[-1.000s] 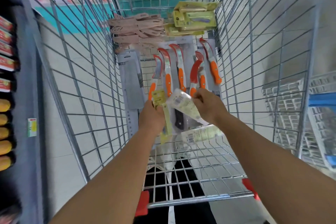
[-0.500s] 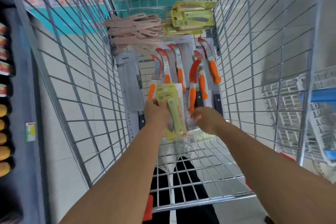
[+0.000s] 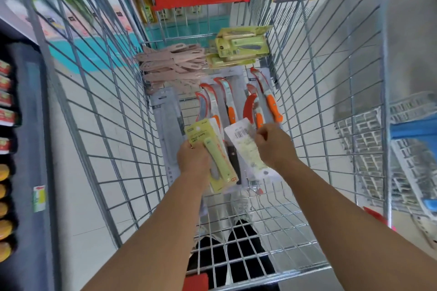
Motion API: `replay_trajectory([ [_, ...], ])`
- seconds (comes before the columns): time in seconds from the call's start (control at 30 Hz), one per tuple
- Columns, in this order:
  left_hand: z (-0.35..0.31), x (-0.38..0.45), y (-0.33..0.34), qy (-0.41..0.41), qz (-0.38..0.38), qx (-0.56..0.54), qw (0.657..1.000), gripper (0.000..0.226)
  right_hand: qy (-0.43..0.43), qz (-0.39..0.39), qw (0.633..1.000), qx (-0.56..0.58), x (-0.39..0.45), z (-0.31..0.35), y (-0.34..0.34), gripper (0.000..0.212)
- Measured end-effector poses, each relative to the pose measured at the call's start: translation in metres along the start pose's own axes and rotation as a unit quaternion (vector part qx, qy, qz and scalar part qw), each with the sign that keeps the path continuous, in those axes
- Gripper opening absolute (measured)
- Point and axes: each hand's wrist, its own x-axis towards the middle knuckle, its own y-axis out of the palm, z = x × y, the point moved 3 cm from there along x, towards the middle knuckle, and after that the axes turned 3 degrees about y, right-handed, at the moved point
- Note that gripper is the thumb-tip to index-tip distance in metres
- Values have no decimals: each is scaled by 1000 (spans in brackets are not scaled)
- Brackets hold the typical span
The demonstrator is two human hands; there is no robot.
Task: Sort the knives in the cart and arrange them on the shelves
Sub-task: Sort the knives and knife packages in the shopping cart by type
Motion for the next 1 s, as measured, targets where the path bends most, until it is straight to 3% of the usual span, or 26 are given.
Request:
replay_trajectory([
  [0.1,-14,1,1,-3,25,-24,999,19,-30,-79,995,51,-3,23,-6,7],
  [0.2,-27,5,5,-14,56,-59,997,14,-68,-98,990,80,1,43,-12,3],
  [0.57,-87,34,64,-89,125,-260,953,34,-180,-75,979,57,58,68,-17,17],
  [0.73,-115,41,95,-98,164,-364,912,23,-245,-97,964,38,91,75,-22,13],
  [0.83,-121,51,112,-116,191,-395,891,51,-256,-84,963,-2,110,77,-21,20],
  [1.0,-122,72,137,-164,129,-342,916,45,-227,-45,973,20,128,76,-19,31],
])
